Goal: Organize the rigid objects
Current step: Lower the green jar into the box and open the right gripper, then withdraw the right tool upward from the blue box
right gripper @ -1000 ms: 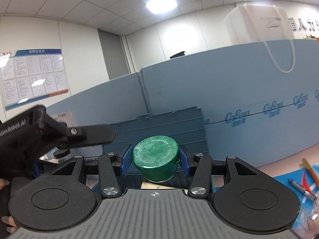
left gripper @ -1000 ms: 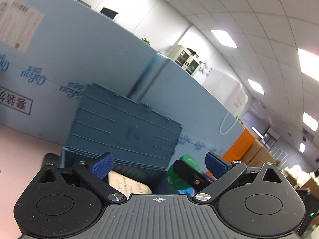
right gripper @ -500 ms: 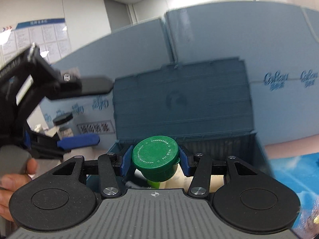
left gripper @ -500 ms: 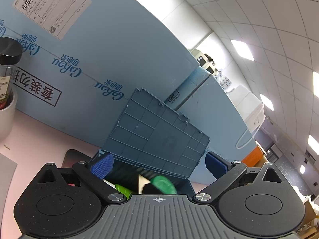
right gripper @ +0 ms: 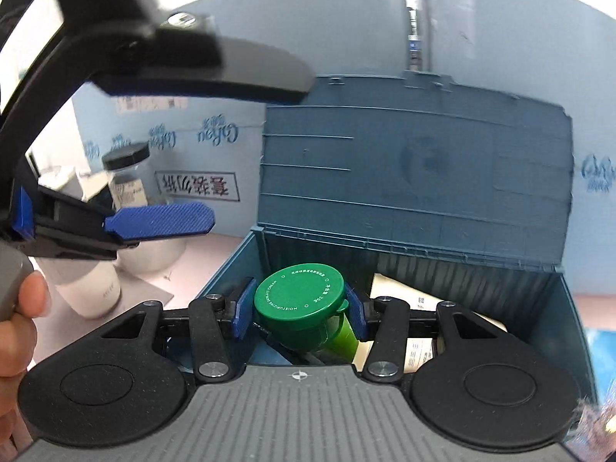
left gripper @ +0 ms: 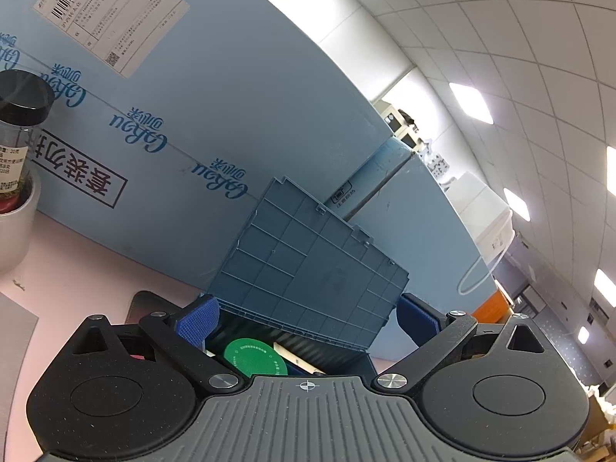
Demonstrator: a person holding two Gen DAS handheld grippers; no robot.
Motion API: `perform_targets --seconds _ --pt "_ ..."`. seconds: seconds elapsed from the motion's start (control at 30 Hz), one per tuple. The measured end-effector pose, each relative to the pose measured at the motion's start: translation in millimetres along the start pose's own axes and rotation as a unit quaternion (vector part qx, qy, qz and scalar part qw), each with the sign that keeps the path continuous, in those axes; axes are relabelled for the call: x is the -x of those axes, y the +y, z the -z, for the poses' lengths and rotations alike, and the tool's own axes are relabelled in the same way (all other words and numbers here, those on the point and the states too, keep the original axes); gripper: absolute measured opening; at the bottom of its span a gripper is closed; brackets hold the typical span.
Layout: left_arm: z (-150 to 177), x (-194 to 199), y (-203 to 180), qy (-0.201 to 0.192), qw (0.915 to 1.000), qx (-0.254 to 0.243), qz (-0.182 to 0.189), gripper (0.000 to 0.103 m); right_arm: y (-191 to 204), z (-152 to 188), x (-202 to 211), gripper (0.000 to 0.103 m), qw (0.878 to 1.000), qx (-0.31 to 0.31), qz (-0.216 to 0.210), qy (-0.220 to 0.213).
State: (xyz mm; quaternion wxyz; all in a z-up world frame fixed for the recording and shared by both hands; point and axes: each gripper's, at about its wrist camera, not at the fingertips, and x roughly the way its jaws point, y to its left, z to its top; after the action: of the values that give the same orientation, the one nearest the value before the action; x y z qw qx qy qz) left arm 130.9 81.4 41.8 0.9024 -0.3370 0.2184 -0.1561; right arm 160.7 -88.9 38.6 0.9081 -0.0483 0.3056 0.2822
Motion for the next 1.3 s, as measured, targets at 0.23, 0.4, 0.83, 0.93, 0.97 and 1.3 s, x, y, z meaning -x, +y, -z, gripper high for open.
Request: perform_targets --seconds 0.23,0.4,0.83,0.93,0.97,1.3 --pt "-1 4 1 -0.007 1.0 0.004 0.001 0.1 12 -3 -7 0.046 0.999 0.044 0.007 0.001" --pt "-2 6 4 -0.01 0.9999 0.01 0.003 0.1 3 -7 -23 0.046 1.0 0.008 -0.007 0.016" --pt "-2 5 3 -0.009 0.9999 0.009 0.003 0.1 -4 -8 -15 0.073 1.0 -0.006 -0.005 -0.003" --pt "-3 5 3 -0.009 0.9999 0.007 0.004 0.1 -9 -10 -4 0.081 1.0 -0.014 -0.006 -0.022" --pt "-3 5 3 -0.009 0.9999 0.007 0.004 0.1 -10 -10 -1 0.081 0.999 -0.019 -0.007 -0.028" --pt "-2 4 -1 -0.008 1.0 -0.001 0.005 0.1 -27 -16 34 0.093 0.995 -0.055 0.001 -0.079"
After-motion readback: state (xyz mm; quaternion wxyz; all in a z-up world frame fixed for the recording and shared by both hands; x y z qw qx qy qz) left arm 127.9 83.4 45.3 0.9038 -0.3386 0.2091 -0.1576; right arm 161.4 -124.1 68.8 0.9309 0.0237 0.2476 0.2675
